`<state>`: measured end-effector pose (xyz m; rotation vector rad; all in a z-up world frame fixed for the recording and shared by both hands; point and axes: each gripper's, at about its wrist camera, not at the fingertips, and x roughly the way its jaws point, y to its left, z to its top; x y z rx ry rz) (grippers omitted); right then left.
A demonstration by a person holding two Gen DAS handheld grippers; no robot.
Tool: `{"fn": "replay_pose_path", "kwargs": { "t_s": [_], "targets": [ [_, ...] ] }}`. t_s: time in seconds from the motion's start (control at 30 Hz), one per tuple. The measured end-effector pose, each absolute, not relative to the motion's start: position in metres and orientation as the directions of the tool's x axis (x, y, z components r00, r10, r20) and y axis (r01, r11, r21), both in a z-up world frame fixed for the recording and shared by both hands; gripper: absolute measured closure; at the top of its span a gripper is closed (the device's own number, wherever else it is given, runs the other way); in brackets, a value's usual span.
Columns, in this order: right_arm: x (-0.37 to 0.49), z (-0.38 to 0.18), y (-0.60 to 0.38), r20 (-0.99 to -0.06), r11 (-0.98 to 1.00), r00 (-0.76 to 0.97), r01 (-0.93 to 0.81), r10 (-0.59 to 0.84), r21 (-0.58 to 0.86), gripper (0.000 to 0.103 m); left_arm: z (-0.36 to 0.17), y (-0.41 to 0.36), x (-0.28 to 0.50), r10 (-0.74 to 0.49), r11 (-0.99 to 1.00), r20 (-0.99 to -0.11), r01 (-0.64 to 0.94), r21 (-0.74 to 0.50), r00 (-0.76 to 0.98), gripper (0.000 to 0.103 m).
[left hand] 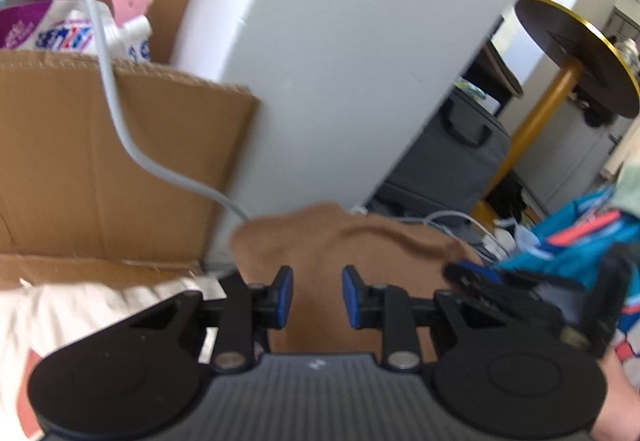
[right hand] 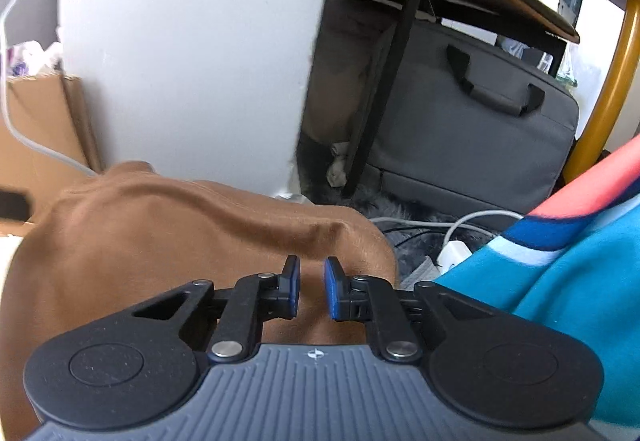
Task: Fold clothes
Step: 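Lower the held shirt onto the stack beside the teal blanket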
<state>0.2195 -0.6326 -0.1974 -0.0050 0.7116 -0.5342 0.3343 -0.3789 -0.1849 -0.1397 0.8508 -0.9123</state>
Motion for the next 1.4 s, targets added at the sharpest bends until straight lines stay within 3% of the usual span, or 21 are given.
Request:
{"fn": "replay_pose_path", "kwargs": {
  "t_s": [0.2, 0.43, 0.87, 1.17, 1.4],
  "targets": [
    [0.226, -0.217, -0.646, -0.647, 0.864, 0.613, 0.481, -0.453, -0.150, 0.085, -0.204, -0.376, 0.324, -0.717, 0.640, -0.628, 0.643, -0.421, 0.302, 0.081],
    [0.198, -0.203, -0.634, -0.616, 0.856, 0.642, 0.506, -0.456, -0.107, 0.085, -0.207, -0.370, 0.334, -0.662, 0.696, -0.653, 0.626, -0.353, 0.367, 0.086],
    [0.136, -0.189, -0.604, -0.569, 0.852, 0.680, 0.519, -0.462, -0.071, 0.082, -0.188, -0.355, 0.313, -0.681, 0.704, -0.620, 0.583, -0.406, 0.390, 0.086],
    [0.112, -0.225, -0.597, -0.627, 0.847, 0.624, 0.519, -0.467, -0.113, 0.081, -0.202, -0.357, 0.283, -0.693, 0.685, -0.639, 0.582, -0.438, 0.335, 0.086],
    [0.091, -0.241, -0.615, -0.660, 0.814, 0.568, 0.569, -0.492, -0.117, 0.082, -0.217, -0.359, 0.271, -0.656, 0.703, -0.679, 0.594, -0.391, 0.329, 0.086]
  ]
}}
